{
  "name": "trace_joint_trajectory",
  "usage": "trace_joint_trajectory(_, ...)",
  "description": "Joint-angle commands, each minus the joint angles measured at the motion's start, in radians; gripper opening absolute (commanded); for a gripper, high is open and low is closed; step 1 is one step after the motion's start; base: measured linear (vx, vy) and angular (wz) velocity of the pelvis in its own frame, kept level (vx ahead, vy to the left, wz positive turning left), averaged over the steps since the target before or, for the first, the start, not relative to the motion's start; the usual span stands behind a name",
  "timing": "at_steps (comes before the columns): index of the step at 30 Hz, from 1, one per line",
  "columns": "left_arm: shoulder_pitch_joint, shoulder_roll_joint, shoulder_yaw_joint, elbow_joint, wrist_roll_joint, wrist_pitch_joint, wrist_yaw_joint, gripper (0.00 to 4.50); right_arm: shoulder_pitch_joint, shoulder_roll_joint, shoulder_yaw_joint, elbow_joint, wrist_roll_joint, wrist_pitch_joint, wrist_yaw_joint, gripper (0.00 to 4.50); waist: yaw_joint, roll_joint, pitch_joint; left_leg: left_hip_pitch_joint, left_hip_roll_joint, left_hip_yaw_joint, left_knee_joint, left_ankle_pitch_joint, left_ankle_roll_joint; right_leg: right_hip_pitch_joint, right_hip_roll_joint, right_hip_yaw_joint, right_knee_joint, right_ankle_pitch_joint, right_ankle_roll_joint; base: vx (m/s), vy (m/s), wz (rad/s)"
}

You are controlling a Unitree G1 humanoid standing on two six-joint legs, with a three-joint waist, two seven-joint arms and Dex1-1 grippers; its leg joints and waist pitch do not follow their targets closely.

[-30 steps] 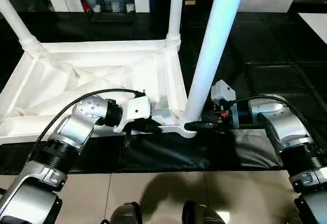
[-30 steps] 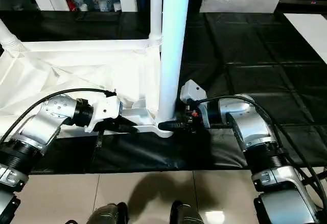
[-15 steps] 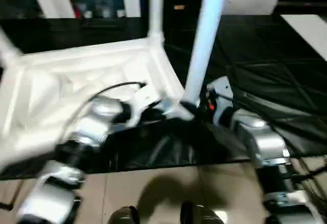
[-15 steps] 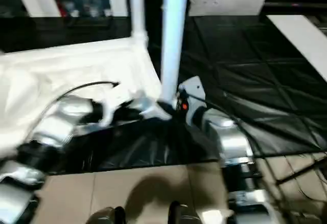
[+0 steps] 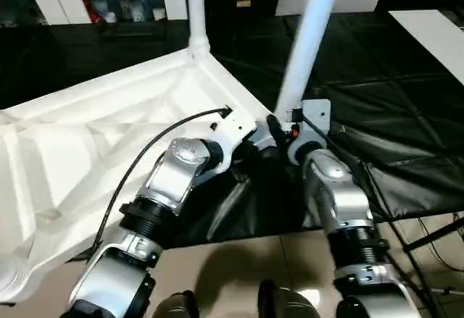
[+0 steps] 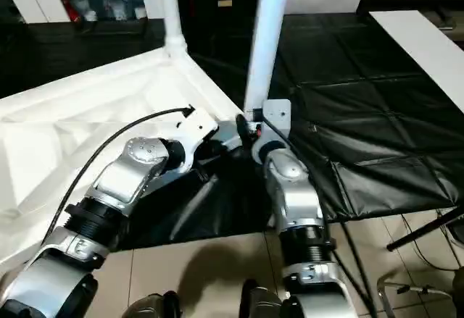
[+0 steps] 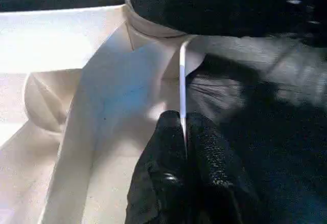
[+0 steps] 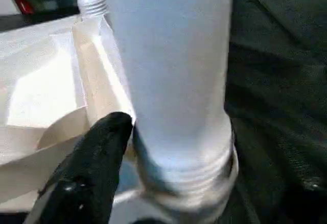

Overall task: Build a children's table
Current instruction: Rotate leg to tighten

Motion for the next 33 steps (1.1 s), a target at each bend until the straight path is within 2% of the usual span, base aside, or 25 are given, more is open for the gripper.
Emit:
trace_joint_trajectory(1,-0.005,-0.004,-0.011,-0.04,-0.013,-0.039,-0.019,0.0,0.017,0.007,0.098,0.023,0.017,0.006,0.101,3.8,0.011,-0.007,-0.096,0.007,0.069,-0.032,-0.068,-0.221,0.06,0.053,-0.086,0.077,-0.032,-0.244,-0.174,0.0,0.0,0.0)
trace_joint_trajectory(2,0.012,0.015,-0.013,-0.052,-0.02,-0.06,-0.048,0.0,0.027,-0.026,0.113,0.01,0.006,-0.039,0.136,3.8,0.014,-0.012,-0.096,0.008,0.066,-0.024,-0.062,-0.17,0.099,0.047,-0.081,0.082,-0.023,-0.181,-0.207,0.0,0.0,0.0)
trace_joint_trajectory(3,0.022,0.027,-0.014,-0.061,-0.024,-0.073,-0.065,0.0,0.033,-0.047,0.123,0.005,-0.002,-0.075,0.158,3.92,0.017,-0.019,-0.1,-0.006,0.056,-0.02,-0.053,-0.135,0.132,0.058,-0.08,0.086,-0.013,-0.17,-0.219,0.043,-0.057,0.01)
trace_joint_trajectory(4,0.033,0.038,-0.012,-0.069,-0.028,-0.066,-0.076,0.0,0.04,-0.072,0.128,-0.001,-0.004,-0.1,0.188,3.92,0.023,-0.021,-0.102,-0.008,0.056,-0.019,-0.051,-0.117,0.145,0.059,-0.083,0.087,-0.01,-0.16,-0.224,0.037,-0.067,-0.05)
trace_joint_trajectory(5,0.039,0.046,-0.01,-0.074,-0.03,-0.061,-0.082,0.0,0.045,-0.089,0.129,-0.005,-0.002,-0.113,0.21,4.14,0.027,-0.017,-0.103,-0.008,0.056,-0.016,-0.047,-0.084,0.166,0.058,-0.082,0.088,-0.006,-0.136,-0.234,0.037,-0.067,-0.05)
trace_joint_trajectory(6,0.051,0.066,-0.009,-0.076,-0.032,-0.076,-0.103,0.0,0.056,-0.124,0.123,-0.018,0.015,-0.123,0.266,4.17,0.029,-0.022,-0.103,-0.012,0.051,-0.013,-0.041,-0.069,0.181,0.058,-0.075,0.089,-0.004,-0.119,-0.234,0.027,-0.066,-0.02)
trace_joint_trajectory(8,0.061,0.094,-0.009,-0.071,-0.041,-0.099,-0.132,0.0,0.068,-0.172,0.113,-0.036,0.035,-0.133,0.347,4.26,0.03,-0.024,-0.101,-0.013,0.05,-0.012,-0.04,-0.069,0.192,0.058,-0.072,0.087,-0.003,-0.127,-0.231,0.011,-0.057,-0.02)
trace_joint_trajectory(9,0.068,0.12,-0.012,-0.065,-0.049,-0.123,-0.168,0.0,0.074,-0.212,0.108,-0.053,0.043,-0.144,0.4,4.36,0.033,-0.021,-0.096,-0.011,0.054,-0.013,-0.041,-0.09,0.192,0.057,-0.069,0.082,-0.011,-0.205,-0.21,0.0,0.0,0.0)
trace_joint_trajectory(10,0.068,0.12,-0.012,-0.065,-0.049,-0.123,-0.168,0.0,0.074,-0.212,0.108,-0.053,0.043,-0.144,0.4,4.45,0.033,-0.021,-0.096,-0.01,0.054,-0.013,-0.041,-0.094,0.187,0.057,-0.067,0.082,-0.013,-0.228,-0.202,0.0,0.0,0.0)
trace_joint_trajectory(12,0.079,0.164,-0.023,-0.053,-0.058,-0.183,-0.243,0.0,0.079,-0.283,0.115,-0.079,0.069,-0.142,0.52,4.45,0.034,-0.019,-0.091,-0.003,0.06,-0.013,-0.045,-0.122,0.171,0.051,-0.061,0.083,-0.019,-0.289,-0.181,0.0,0.0,0.0)
trace_joint_trajectory(14,0.09,0.19,-0.026,-0.055,-0.068,-0.198,-0.289,0.0,0.077,-0.327,0.123,-0.092,0.089,-0.121,0.586,4.45,0.035,-0.018,-0.09,-0.001,0.062,-0.014,-0.046,-0.139,0.162,0.05,-0.06,0.082,-0.022,-0.319,-0.174,0.0,0.0,0.0)
trace_joint_trajectory(15,0.095,0.206,-0.03,-0.057,-0.073,-0.212,-0.321,0.0,0.075,-0.351,0.13,-0.098,0.103,-0.108,0.631,4.45,0.037,-0.016,-0.086,0.006,0.066,-0.014,-0.049,-0.166,0.144,0.043,-0.059,0.084,-0.026,-0.353,-0.171,0.0,0.0,0.0)
trace_joint_trajectory(17,0.107,0.256,-0.053,-0.059,-0.084,-0.263,-0.423,0.0,0.067,-0.411,0.158,-0.103,0.135,-0.098,0.76,4.45,0.041,-0.016,-0.085,0.007,0.065,-0.015,-0.05,-0.189,0.135,0.045,-0.061,0.085,-0.028,-0.378,-0.165,0.0,0.0,0.0)
trace_joint_trajectory(20,0.11,0.287,-0.067,-0.05,-0.092,-0.308,-0.49,0.0,0.056,-0.444,0.181,-0.095,0.143,-0.092,0.838,4.45,0.044,-0.015,-0.085,0.009,0.069,-0.015,-0.051,-0.191,0.125,0.041,-0.06,0.087,-0.025,-0.365,-0.173,0.0,0.0,0.0)
trace_joint_trajectory(21,0.109,0.315,-0.074,-0.039,-0.117,-0.347,-0.574,0.0,0.04,-0.472,0.207,-0.082,0.147,-0.085,0.92,4.45,0.048,-0.013,-0.086,0.011,0.068,-0.015,-0.051,-0.19,0.125,0.041,-0.059,0.086,-0.023,-0.351,-0.183,0.0,0.0,0.0)
trace_joint_trajectory(22,0.107,0.323,-0.075,-0.035,-0.124,-0.353,-0.596,0.0,0.035,-0.479,0.213,-0.076,0.151,-0.08,0.946,4.45,0.05,-0.012,-0.086,0.011,0.07,-0.015,-0.052,-0.188,0.125,0.041,-0.059,0.086,-0.021,-0.343,-0.187,0.0,0.0,0.0)
trace_joint_trajectory(23,0.105,0.335,-0.079,-0.033,-0.131,-0.362,-0.625,0.0,0.026,-0.487,0.223,-0.064,0.149,-0.082,0.975,4.45,0.053,-0.014,-0.086,0.013,0.073,-0.013,-0.051,-0.186,0.124,0.039,-0.059,0.088,-0.019,-0.332,-0.19,0.0,0.0,0.0)
trace_joint_trajectory(24,0.105,0.335,-0.079,-0.033,-0.131,-0.362,-0.625,0.0,0.026,-0.487,0.223,-0.064,0.149,-0.082,0.975,4.45,0.057,-0.012,-0.089,0.014,0.074,-0.013,-0.05,-0.177,0.123,0.04,-0.06,0.088,-0.015,-0.318,-0.197,0.0,0.0,0.0)
trace_joint_trajectory(25,0.098,0.359,-0.088,-0.024,-0.139,-0.384,-0.683,0.0,0.006,-0.502,0.242,-0.035,0.15,-0.087,1.032,4.45,0.062,-0.014,-0.089,0.012,0.075,-0.012,-0.05,-0.168,0.125,0.039,-0.061,0.09,-0.013,-0.301,-0.205,0.0,0.0,0.0)
trace_joint_trajectory(28,0.086,0.377,-0.1,-0.008,-0.14,-0.407,-0.726,0.0,-0.017,-0.508,0.261,-0.005,0.154,-0.096,1.077,4.19,0.072,-0.014,-0.09,0.015,0.077,-0.01,-0.05,-0.161,0.12,0.039,-0.062,0.091,-0.007,-0.282,-0.218,0.0,0.0,0.0)
trace_joint_trajectory(33,0.068,0.388,-0.113,0.019,-0.14,-0.443,-0.775,0.0,-0.054,-0.509,0.291,0.036,0.158,-0.109,1.151,3.76,0.076,-0.02,-0.09,0.012,0.073,-0.01,-0.05,-0.166,0.109,0.042,-0.065,0.09,-0.013,-0.33,-0.197,0.0,0.0,0.0)
